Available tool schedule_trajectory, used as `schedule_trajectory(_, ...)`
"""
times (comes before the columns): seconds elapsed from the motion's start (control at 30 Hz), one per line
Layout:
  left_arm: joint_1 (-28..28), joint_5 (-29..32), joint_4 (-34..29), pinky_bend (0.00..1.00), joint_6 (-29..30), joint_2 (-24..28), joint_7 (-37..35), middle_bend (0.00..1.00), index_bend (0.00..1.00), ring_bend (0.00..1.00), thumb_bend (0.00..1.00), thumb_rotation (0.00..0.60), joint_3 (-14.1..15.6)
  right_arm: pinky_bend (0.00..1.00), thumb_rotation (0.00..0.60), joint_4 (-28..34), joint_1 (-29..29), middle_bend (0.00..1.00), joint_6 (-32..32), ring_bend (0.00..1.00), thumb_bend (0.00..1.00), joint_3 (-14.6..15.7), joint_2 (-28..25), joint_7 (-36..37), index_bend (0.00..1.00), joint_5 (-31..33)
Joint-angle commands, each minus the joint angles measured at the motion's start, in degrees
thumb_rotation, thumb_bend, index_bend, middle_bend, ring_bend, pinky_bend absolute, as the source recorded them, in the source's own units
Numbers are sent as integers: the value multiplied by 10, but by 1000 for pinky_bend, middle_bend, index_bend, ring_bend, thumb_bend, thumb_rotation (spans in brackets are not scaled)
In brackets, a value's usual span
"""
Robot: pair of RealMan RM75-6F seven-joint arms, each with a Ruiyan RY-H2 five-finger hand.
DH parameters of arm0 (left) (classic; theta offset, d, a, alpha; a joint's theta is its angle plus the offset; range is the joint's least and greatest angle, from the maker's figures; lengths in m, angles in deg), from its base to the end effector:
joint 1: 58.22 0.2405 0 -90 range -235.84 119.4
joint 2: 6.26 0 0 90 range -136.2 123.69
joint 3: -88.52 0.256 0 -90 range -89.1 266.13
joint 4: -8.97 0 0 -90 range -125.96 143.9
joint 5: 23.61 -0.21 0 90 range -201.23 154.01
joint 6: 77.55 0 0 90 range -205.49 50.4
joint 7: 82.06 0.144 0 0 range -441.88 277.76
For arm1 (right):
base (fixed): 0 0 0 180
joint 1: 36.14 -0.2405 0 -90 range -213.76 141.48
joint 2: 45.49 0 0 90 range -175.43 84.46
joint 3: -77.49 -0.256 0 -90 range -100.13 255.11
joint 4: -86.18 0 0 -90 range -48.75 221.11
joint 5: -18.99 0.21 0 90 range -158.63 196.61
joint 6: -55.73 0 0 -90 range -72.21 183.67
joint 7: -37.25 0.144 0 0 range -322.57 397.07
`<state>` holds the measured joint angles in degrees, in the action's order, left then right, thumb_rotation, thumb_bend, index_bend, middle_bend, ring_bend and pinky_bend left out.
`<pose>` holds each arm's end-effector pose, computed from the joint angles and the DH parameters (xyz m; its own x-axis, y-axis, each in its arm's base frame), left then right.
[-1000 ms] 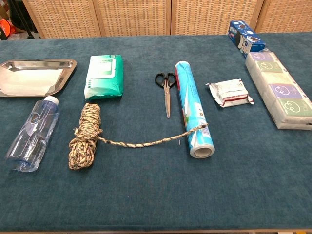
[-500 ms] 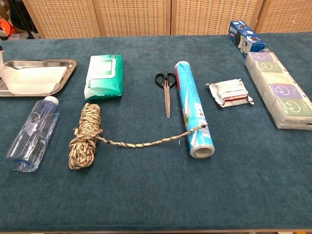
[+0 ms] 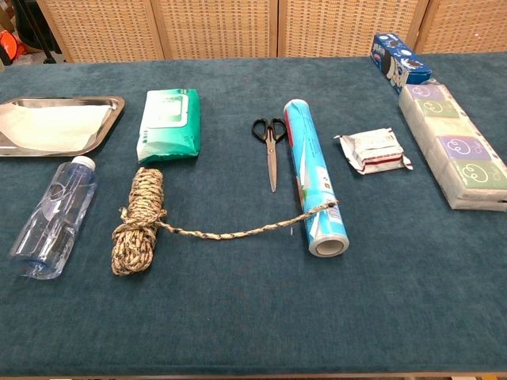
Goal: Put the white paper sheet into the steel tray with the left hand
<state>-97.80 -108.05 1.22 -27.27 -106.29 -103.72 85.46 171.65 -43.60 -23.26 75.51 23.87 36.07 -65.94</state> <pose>-0.3481 0.4327 0.1197 0.7565 0.0583 0.6514 0.6540 -0.0605 -0.7541 -0.3278 -0.1931 0.1258 0.4398 -0.1019 0.8923 -0.8979 -0.0290 0.4392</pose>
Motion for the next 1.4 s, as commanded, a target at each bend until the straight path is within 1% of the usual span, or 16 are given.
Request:
schedule_trajectory(0.03,1,1,-6,0,10,6,-4,0,274,0,101,600,-2,0,600,0,0,0,-2,0,0,0,-1,4,112,-2)
schedule_trajectory(0.2,-1,0,-17,0,25,18,-14,0,271,0,13,600,-2,0,600,1,2,0,-7,0,0,0,-4,10,113,-5)
schedule_trajectory(0.27,-2,-1,-22,0,32,24,-20,0,269,0,0,600,-2,0,600,2,3,0,-10,0,0,-1,-5,13,113,-6)
schedule_trajectory(0.53,-6,11,-54,0,65,51,-52,0,268,0,0,600,-17,0,600,6,6,0,-17,0,0,1,-8,20,112,-14)
schedule_trajectory(1.03,-6,17,-108,0,101,71,-62,0,268,0,0,600,-29,0,600,10,8,0,-22,0,0,2,-13,27,113,-19)
schedule_trajectory(1.13,-3,13,-125,31,102,73,-67,11,298,1,41,600,-24,0,600,11,8,0,-21,0,0,3,-15,29,113,-20)
schedule_trajectory(1.2,2,6,-140,92,104,72,-74,68,339,22,125,600,-17,0,600,11,8,0,-21,0,0,2,-16,30,112,-20)
schedule_trajectory(1.23,6,-3,-150,105,101,72,-76,88,349,31,154,600,-5,0,600,12,8,0,-21,0,0,3,-16,30,112,-19)
schedule_trajectory(1.3,8,-13,-171,118,95,77,-83,116,369,46,220,600,6,0,600,12,8,0,-21,0,0,3,-17,31,112,-20)
schedule_trajectory(1.4,9,-15,-203,118,87,89,-93,130,384,45,255,600,10,0,600,13,9,0,-21,0,0,3,-18,31,112,-20)
